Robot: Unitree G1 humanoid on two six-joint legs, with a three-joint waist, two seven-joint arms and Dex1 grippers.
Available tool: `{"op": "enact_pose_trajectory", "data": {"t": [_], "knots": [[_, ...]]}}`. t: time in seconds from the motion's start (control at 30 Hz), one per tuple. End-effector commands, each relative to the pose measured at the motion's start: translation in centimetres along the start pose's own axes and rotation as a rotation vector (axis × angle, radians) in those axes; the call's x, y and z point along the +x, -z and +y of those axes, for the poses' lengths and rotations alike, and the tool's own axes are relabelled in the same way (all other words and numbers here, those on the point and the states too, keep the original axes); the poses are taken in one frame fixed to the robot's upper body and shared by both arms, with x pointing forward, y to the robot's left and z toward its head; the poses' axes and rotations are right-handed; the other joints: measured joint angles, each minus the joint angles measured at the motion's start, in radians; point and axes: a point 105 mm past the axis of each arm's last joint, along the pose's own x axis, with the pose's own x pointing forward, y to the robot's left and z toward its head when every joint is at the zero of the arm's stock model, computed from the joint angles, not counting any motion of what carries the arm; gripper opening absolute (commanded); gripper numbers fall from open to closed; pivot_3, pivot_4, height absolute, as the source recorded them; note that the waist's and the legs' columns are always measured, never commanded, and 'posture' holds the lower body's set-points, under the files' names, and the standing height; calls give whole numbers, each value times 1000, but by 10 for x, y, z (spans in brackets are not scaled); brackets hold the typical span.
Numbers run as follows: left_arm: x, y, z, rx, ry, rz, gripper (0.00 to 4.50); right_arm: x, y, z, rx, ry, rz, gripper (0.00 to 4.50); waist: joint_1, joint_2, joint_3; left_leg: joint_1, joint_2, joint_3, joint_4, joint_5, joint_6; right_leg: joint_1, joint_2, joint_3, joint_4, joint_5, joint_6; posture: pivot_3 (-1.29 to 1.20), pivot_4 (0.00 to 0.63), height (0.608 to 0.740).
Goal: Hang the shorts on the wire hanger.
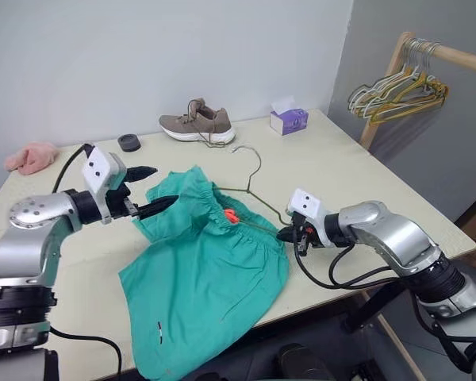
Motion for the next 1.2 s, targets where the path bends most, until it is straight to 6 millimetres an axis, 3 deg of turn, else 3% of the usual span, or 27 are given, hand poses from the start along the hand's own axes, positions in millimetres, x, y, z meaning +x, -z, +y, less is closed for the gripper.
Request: {"op": "enact_pose_trajectory", "data": {"t": [0.03, 0.43, 0.6, 1.07, 1.2], "knots": [[0, -4, 6, 93, 12, 25, 4407, -5, -15, 1, -179, 11, -23, 0, 1, 0, 0, 0, 0, 0, 0, 0, 0, 0, 0, 0, 0, 0, 0, -285, 0, 740], [16, 24, -36, 138, 278, 136, 4407, -6, -22, 10, -350, -8, -37, 0, -1, 0, 0, 0, 0, 0, 0, 0, 0, -1, 0, 0, 0, 0, 0, -302, 0, 740], [20, 31, -39, 140, 283, 146, 4407, -8, -30, 15, -441, -12, -61, 0, 0, 0, 0, 0, 0, 0, 0, 0, 0, -1, 0, 0, 1, 0, 0, -305, 0, 740], [28, 27, -55, 85, 339, 105, 32, -7, -42, 23, -563, -46, -104, 0, 0, 0, 0, 0, 0, 0, 0, 0, 0, 0, 0, 0, 1, 0, 0, -301, 0, 740], [26, 27, -55, 82, 337, 111, 12, -10, -40, 26, -597, -72, -100, 0, 0, 0, 0, 0, 0, 0, 0, 0, 0, 0, 0, 0, 1, 0, 0, -298, 0, 740]]}}
